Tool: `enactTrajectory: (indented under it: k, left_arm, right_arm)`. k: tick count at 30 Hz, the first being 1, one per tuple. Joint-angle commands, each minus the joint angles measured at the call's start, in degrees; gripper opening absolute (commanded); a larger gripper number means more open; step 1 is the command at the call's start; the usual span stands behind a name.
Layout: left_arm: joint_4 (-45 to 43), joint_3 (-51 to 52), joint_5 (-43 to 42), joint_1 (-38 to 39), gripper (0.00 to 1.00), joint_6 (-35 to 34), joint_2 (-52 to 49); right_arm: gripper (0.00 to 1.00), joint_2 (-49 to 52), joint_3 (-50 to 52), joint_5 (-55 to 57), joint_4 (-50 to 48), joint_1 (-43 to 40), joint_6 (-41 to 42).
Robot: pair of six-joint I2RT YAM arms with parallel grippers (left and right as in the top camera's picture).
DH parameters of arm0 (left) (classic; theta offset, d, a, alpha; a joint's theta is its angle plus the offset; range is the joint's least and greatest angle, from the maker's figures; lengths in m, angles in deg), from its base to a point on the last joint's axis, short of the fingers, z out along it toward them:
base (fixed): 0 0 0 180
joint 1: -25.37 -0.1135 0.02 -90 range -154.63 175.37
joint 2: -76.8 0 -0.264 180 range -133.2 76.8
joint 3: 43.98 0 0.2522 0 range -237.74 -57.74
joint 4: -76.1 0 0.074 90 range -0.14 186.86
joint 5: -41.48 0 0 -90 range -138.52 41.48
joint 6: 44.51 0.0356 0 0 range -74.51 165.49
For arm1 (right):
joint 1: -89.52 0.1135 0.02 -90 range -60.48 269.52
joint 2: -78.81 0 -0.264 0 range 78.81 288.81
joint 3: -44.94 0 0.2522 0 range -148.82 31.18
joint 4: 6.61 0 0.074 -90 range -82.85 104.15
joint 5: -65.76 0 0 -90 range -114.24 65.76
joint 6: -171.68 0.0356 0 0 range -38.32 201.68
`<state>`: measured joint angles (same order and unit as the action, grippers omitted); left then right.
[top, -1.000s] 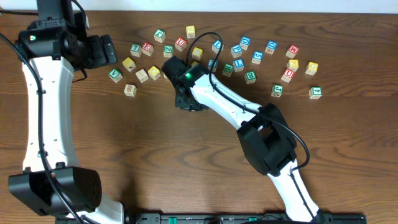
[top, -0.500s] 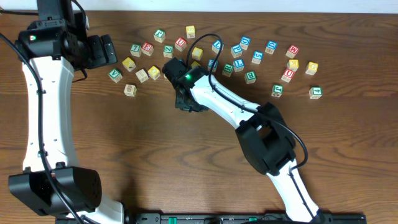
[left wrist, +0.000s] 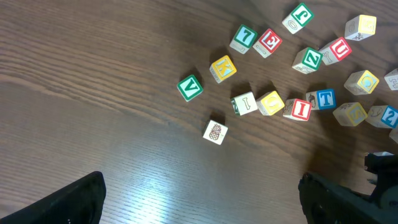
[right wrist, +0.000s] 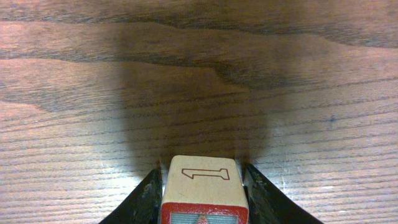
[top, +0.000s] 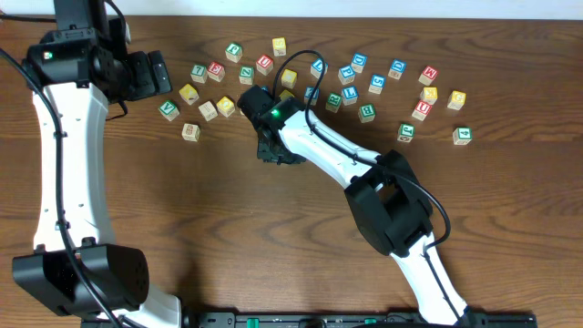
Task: Spell out AI2
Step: 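Carry the red A block forward and set it on open table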
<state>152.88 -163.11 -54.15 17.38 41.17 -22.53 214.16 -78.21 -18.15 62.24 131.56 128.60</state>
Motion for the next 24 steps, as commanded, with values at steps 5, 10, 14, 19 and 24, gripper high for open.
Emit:
enactTrajectory:
  k: [5,10,14,19,24]
  left_arm:
    - [0.2,-0.8,0.7,0.0,0.98,-0.3,-0.7]
    - [0.2,-0.8,0.7,0.0,0.98,-0.3,-0.7]
    - [0.2,-0.8,0.7,0.0,0.98,-0.3,-0.7]
    - [0.2,-0.8,0.7,0.0,0.98,-0.3,-0.7]
    - [0.2,-0.8,0.7,0.0,0.98,-0.3,-0.7]
  right_arm:
    - [0.35,0.7,0.4,0.9,0.0,0.3,-5.2]
    - [0.31,0.7,0.4,0.9,-0.1,0.2,-10.2]
    - [0.29,0.7,0.4,0.9,-0.3,0.2,-12.4]
    - [0.30,0.7,0.4,0.9,-0.3,0.1,-12.7]
    - [0.40,0.7,0.3,0.1,-0.5,-0.1,-12.7]
